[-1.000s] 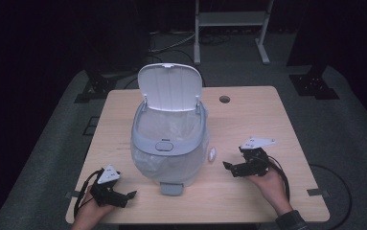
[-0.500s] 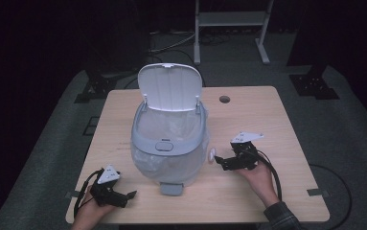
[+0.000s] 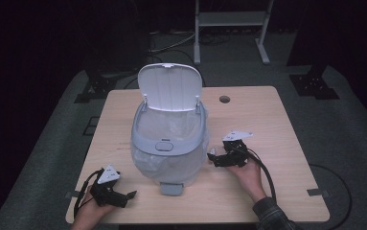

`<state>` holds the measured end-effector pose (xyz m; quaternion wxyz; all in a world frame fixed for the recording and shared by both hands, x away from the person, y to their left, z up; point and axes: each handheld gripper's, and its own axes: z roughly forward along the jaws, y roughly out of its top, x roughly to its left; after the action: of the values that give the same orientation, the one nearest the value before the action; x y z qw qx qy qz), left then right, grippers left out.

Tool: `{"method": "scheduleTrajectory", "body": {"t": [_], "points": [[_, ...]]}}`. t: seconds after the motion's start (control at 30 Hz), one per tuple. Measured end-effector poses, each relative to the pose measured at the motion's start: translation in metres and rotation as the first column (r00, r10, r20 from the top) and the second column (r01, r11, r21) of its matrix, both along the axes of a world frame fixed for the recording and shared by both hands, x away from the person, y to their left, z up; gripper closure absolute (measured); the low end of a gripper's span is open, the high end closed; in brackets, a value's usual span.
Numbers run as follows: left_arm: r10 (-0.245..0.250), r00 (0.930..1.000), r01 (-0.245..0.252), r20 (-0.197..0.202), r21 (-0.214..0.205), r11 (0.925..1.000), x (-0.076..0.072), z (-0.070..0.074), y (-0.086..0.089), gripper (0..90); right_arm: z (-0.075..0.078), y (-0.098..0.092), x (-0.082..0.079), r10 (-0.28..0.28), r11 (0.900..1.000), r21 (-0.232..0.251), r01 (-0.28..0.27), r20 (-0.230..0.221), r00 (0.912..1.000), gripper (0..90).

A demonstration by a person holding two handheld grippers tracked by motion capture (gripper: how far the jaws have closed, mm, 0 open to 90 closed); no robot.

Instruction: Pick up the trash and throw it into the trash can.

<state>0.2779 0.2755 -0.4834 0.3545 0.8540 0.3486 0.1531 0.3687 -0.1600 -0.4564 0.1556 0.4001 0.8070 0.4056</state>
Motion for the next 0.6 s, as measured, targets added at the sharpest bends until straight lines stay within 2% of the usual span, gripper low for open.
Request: {"method": "scheduleTrajectory", "body": {"t": [0.27, 0.47, 0.6], "points": [[-0.002, 1.0000, 0.002, 0.001, 0.002, 1.0000, 0.000, 0.000, 0.000, 0.0, -0.013, 0.008, 0.007, -0.003, 1.0000, -0.002, 0.003, -0.014, 0.9999, 17.0], [-0.002, 1.0000, 0.002, 0.001, 0.002, 1.0000, 0.000, 0.000, 0.000, 0.0, -0.021, 0.013, 0.010, 0.000, 0.9992, -0.039, -0.001, -0.020, 0.9998, 17.9], [-0.002, 1.0000, 0.002, 0.001, 0.002, 1.0000, 0.000, 0.000, 0.000, 0.0, -0.024, 0.013, 0.010, 0.005, 0.9993, -0.037, -0.006, -0.033, 0.9995, 25.7]]}}
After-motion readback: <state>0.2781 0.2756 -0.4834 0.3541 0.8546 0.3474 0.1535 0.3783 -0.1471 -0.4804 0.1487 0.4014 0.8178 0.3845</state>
